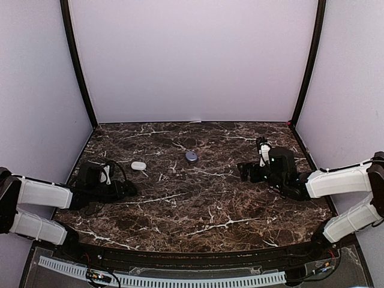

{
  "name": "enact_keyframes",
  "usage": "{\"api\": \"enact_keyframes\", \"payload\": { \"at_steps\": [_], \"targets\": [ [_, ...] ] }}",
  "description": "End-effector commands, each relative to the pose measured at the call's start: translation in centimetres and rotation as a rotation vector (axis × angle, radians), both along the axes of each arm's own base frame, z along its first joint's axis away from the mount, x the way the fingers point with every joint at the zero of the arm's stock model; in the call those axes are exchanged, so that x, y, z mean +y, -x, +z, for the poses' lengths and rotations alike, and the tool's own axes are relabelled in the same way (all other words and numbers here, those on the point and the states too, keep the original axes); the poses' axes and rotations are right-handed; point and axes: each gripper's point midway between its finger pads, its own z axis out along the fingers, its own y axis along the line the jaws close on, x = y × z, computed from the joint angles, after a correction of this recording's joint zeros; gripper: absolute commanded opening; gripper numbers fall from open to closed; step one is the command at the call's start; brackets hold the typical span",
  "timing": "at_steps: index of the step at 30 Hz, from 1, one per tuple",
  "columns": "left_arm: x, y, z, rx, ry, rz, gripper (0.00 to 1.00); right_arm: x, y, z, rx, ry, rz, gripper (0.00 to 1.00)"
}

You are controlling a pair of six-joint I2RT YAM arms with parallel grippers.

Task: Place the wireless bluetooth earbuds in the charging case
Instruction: Place the charging case with the earbuds at the center of the board, then move the charging case to the center of the board.

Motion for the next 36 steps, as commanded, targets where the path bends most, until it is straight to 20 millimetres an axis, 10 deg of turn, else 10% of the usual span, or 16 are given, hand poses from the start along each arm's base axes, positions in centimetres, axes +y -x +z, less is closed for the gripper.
{"api": "enact_keyframes", "payload": {
  "at_steps": [1,8,16,25,36],
  "targets": [
    [-0.4,-0.8,0.4,-0.02,0.02,-0.012,0.13,0.7,-0.6,0.9,-0.04,-0.027,0.016,0.99],
    [-0.7,-1.1,-0.2,-0.003,0.02,-0.024,0.18,1.0,-0.5,0.9,-0.044,-0.026,0.038,0.99],
    [1.1,-1.3,-0.2,0.014,-0.065,0.05,0.98,0.5,-0.8,0.9,-0.043,-0.012,0.007,0.99],
    [2.8,-2.4,4.0,-0.101,-0.155,0.103,0.99,2.1,-0.8,-0.5,0.02,0.003,0.076,0.98],
    [-0.5,-2.4,6.6,-0.194,-0.033,-0.061,0.95,8.3,-1.0,-3.4,0.195,0.031,0.294,0.99]
  ]
}}
